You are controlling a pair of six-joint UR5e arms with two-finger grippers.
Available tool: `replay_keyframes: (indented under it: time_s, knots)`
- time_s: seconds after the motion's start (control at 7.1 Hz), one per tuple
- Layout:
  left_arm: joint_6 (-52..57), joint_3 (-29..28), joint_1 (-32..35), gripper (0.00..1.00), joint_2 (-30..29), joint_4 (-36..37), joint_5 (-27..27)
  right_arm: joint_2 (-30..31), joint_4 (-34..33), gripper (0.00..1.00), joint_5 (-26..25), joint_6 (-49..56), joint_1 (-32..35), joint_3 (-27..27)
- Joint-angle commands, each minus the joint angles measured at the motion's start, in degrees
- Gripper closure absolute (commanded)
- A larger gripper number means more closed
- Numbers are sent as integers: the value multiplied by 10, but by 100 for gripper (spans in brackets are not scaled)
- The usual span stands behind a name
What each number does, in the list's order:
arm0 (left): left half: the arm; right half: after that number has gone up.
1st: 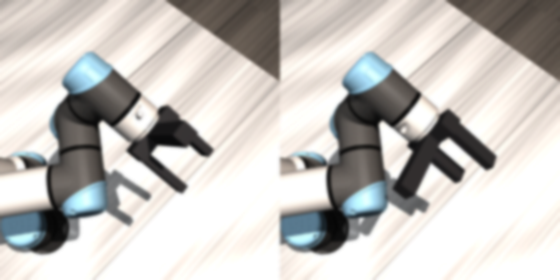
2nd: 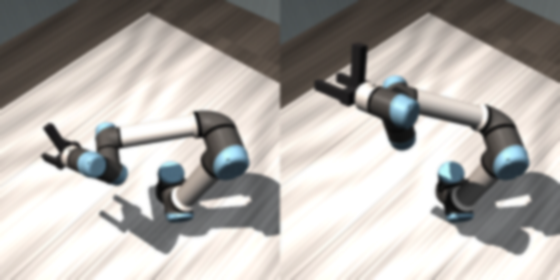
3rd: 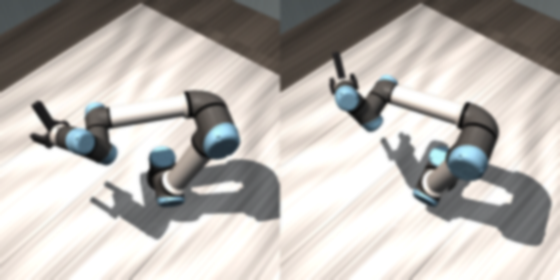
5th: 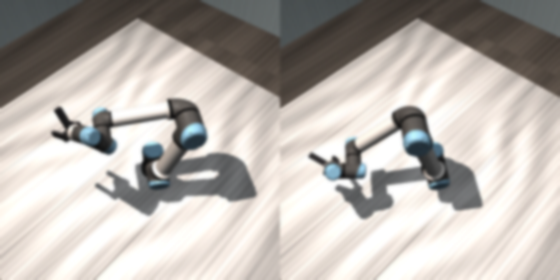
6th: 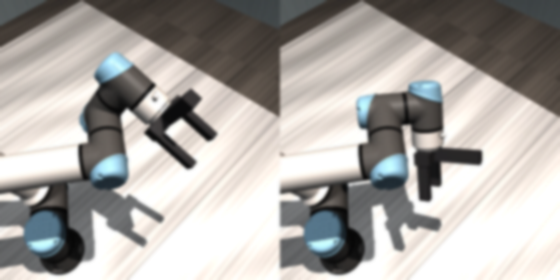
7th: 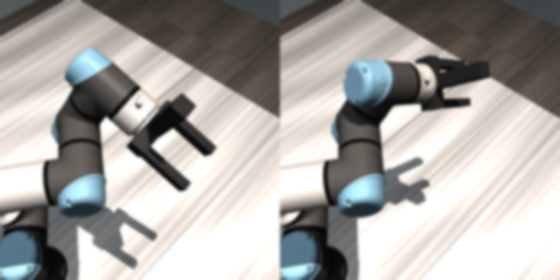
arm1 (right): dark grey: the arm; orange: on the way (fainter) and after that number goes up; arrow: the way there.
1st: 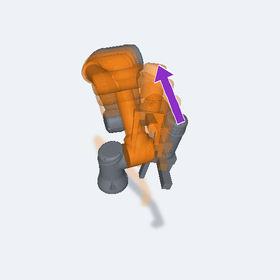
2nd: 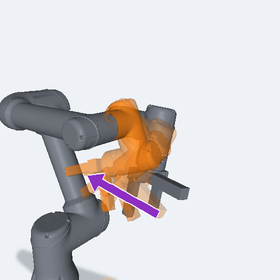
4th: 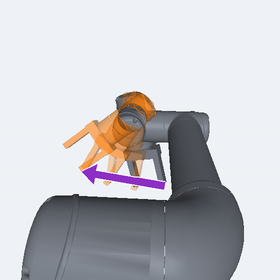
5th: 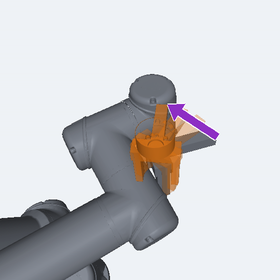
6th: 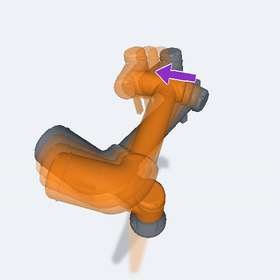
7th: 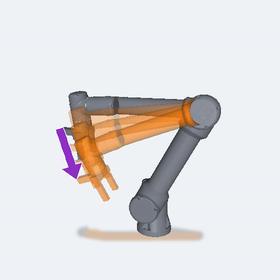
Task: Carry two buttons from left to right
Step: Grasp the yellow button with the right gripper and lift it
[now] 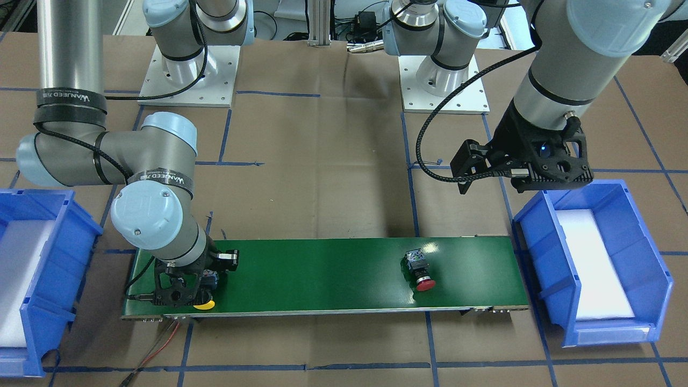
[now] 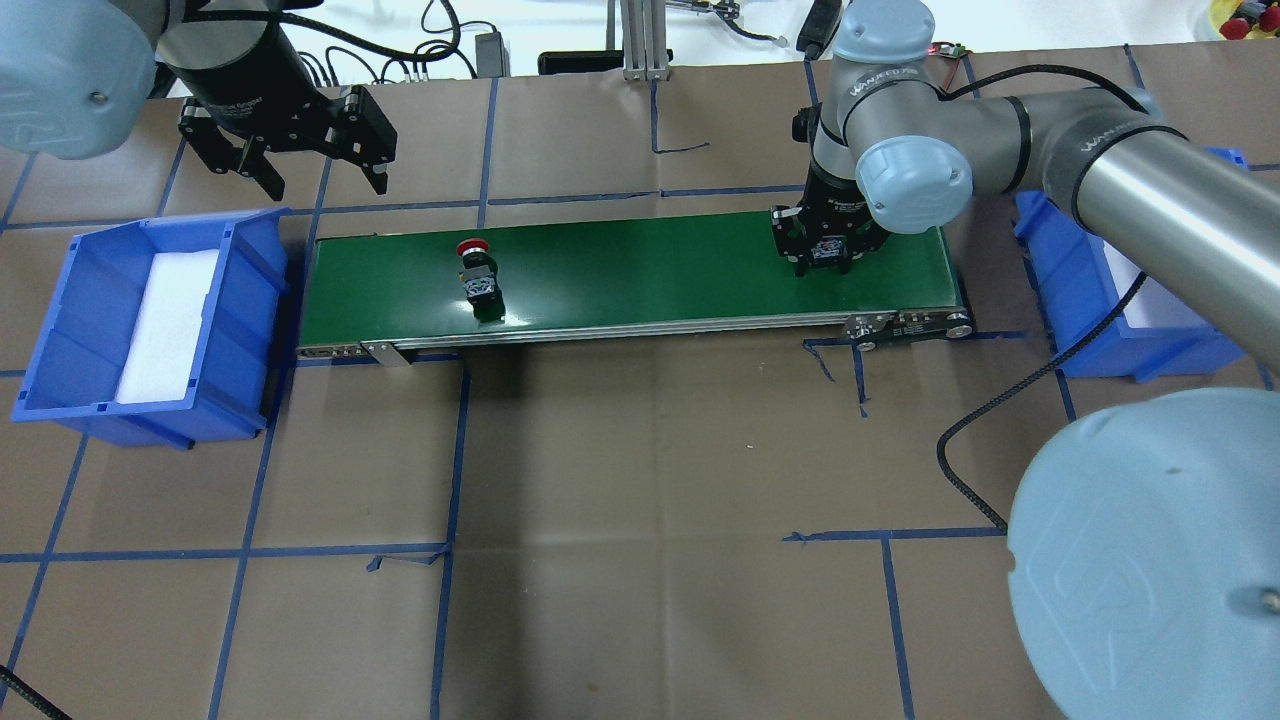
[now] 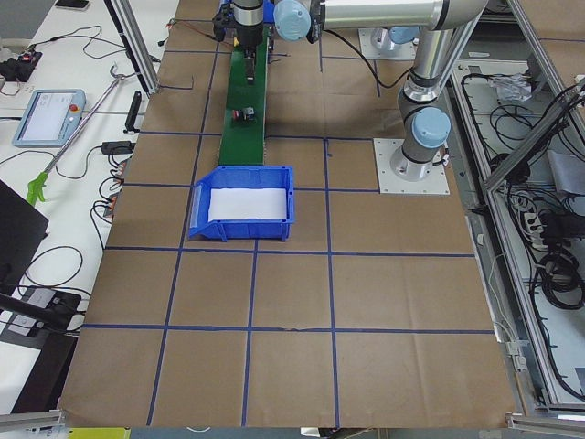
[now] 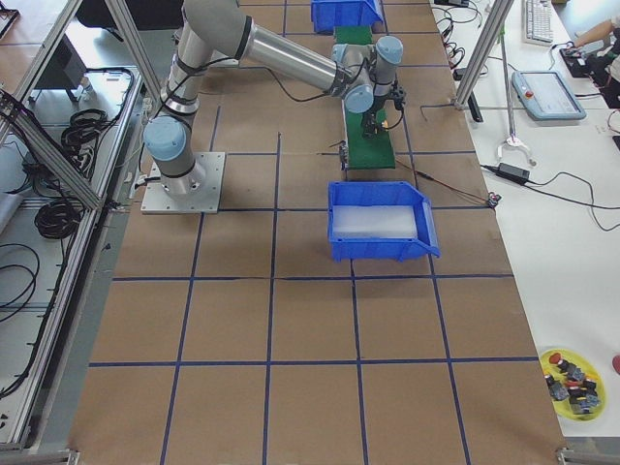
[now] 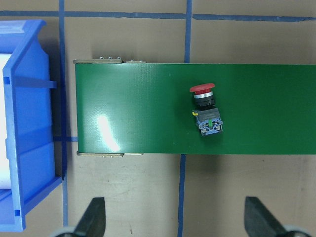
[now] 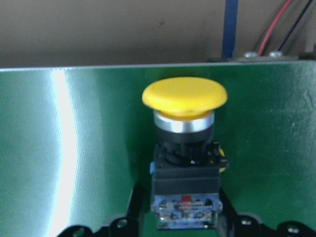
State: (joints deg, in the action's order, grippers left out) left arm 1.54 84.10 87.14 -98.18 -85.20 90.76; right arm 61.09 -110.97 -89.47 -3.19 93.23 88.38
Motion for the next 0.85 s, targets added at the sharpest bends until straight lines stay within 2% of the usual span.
replay_keyframes:
  time_s: [0.0,0.28,0.56,0.7]
  knots:
    - [5,0,0,0,2,0,-1,28,63,94,-3,5,-12,-24]
    - [4,1,0,0,11,-8,0,68,122,94,-1,39,-65,-49]
    - [5,-2,0,0,12,-29,1,91,174,94,2,140,-177,-79]
    - [5,-2,-1,0,12,-28,1,84,175,95,3,216,-240,-87]
